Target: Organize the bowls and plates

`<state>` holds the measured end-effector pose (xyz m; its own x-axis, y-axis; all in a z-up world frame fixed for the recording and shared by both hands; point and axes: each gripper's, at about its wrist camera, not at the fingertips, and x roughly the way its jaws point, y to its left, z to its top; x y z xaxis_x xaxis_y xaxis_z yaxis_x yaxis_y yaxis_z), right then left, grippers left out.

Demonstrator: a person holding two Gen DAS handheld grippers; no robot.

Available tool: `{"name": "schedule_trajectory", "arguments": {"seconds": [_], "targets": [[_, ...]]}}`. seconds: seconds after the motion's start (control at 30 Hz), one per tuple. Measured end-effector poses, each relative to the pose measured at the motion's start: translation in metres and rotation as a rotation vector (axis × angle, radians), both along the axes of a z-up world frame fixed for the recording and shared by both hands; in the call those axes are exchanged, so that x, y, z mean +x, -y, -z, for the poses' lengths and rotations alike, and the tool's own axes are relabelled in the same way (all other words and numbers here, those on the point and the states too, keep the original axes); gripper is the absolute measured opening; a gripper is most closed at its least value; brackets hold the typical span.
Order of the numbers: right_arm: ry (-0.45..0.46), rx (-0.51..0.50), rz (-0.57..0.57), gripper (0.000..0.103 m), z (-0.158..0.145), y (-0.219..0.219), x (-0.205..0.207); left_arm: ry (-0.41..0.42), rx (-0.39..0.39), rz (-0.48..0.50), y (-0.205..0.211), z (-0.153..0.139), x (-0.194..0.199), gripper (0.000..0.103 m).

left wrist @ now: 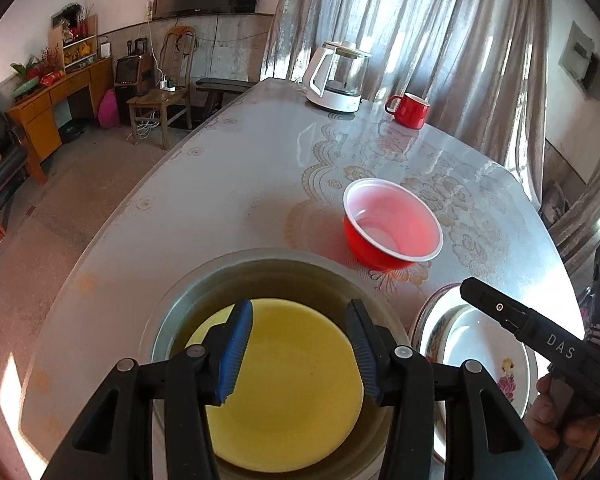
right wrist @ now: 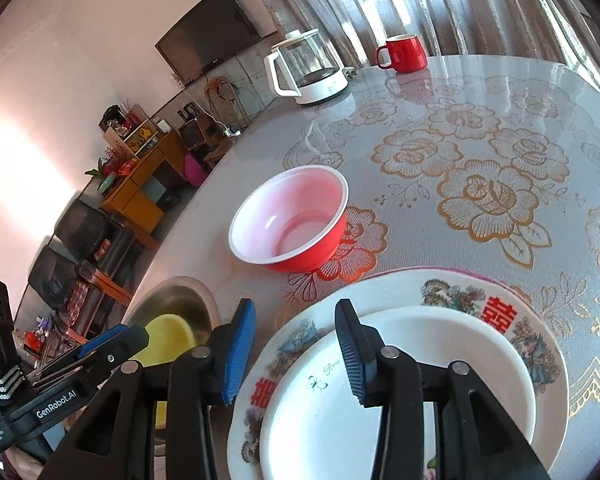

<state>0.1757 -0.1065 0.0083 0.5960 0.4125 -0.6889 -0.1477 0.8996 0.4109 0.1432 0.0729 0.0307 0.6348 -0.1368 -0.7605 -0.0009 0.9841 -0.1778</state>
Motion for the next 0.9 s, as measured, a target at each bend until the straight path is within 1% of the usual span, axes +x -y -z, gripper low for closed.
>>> {"name": "schedule_trajectory", "arguments": {"seconds": [0.1,0.13,0.27,0.47,0.6,0.63,0.73,0.87,0.9], "targets": [[-0.008,0.010,0.022,0.035,-0.001,0.005,0.011,0.003,-0.015,0.023,0.009,-0.003,0.013,0.049],[-0.008,0.008,0.029,0.034,-0.001,0.006,0.015,-0.002,-0.016,0.026,0.011,-0.003,0.018,0.049],[-0.028,0.009,0.038,0.034,0.002,0.008,0.030,-0.029,-0.037,0.035,0.020,-0.002,0.042,0.049],[-0.074,0.046,0.060,0.034,0.011,0.013,0.053,-0.083,-0.099,0.017,0.028,0.005,0.079,0.049],[-0.091,0.054,0.061,0.033,0.017,0.014,0.062,-0.107,-0.109,0.011,0.034,0.011,0.095,0.049],[-0.094,0.053,0.057,0.027,0.018,0.013,0.065,-0.116,-0.109,0.011,0.035,0.013,0.098,0.049],[-0.101,0.057,0.050,0.021,0.022,0.012,0.070,-0.138,-0.114,0.018,0.040,0.020,0.108,0.049],[-0.106,0.053,0.049,0.016,0.027,0.011,0.074,-0.154,-0.118,0.031,0.046,0.028,0.116,0.047],[-0.107,0.053,0.048,0.015,0.027,0.011,0.073,-0.154,-0.117,0.037,0.047,0.029,0.116,0.044]]}}
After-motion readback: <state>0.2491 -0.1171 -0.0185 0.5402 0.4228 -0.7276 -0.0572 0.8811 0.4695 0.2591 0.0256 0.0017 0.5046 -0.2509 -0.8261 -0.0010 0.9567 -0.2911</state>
